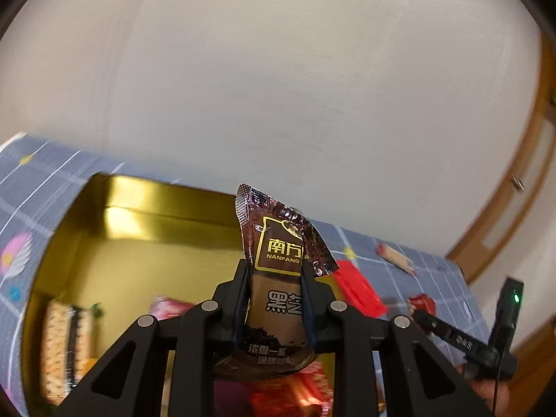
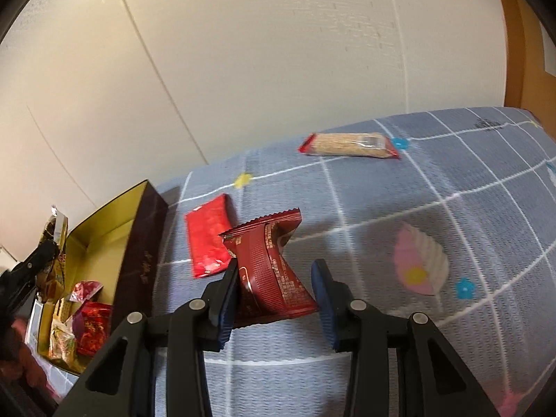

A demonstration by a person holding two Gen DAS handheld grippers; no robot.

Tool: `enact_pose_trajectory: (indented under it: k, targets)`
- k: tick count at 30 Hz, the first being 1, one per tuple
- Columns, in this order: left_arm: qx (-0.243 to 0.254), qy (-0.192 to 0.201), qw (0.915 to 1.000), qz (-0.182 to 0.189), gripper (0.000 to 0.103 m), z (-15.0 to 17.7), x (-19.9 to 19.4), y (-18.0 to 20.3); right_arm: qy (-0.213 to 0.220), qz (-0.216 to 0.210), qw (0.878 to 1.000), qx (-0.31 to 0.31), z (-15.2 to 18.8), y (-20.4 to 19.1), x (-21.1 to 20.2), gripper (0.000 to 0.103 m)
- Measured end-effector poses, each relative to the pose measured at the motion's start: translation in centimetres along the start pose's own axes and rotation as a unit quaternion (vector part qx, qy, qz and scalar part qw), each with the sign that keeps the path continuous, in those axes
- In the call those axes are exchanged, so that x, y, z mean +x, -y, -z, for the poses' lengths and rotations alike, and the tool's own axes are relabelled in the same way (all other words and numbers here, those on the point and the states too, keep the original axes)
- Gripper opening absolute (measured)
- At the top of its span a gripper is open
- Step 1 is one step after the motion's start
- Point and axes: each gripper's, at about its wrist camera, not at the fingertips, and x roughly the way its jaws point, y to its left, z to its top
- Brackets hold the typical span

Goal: Organize snacks
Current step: 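Carry the brown packet and dark red packet into the gold tray and release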

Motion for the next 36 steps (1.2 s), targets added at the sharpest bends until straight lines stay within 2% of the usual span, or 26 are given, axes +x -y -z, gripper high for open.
enact_pose_trajectory:
  k: [10, 15, 20, 32, 34, 36]
  targets:
    - [-0.039, -0.041, 0.9948, -0.085, 0.027, 0.4, 0.0, -4.7, -0.001, -0.024, 1.0, -0.016, 0.3, -3.3, 0.5, 0.041]
    - [-0.062, -0.054, 0.9914, -0.102, 0.027, 0.8, -0.5, -6.5, 0.007, -0.051, 0.998, -0.025, 0.2, -5.3, 0.3, 0.041]
    - [-0.064, -0.074, 0.9887, -0.114, 0.027, 1.1, 0.3, -7.0, 0.013, -0.074, 0.996, -0.04, 0.0, -7.8, 0.5, 0.041]
    - [-0.05, -0.062, 0.9863, -0.145, 0.027, 1.0, -1.0, -7.2, 0.01, -0.107, 0.992, -0.064, 0.6, -11.9, 1.4, 0.041]
    - [-0.057, -0.059, 0.9866, -0.141, 0.027, 0.9, -1.1, -7.5, 0.01, -0.108, 0.992, -0.072, 0.7, -12.5, 1.5, 0.041]
    - [-0.068, -0.058, 0.9881, -0.125, 0.032, 0.9, -1.4, -7.6, 0.009, -0.111, 0.991, -0.08, 0.9, -13.0, 1.5, 0.041]
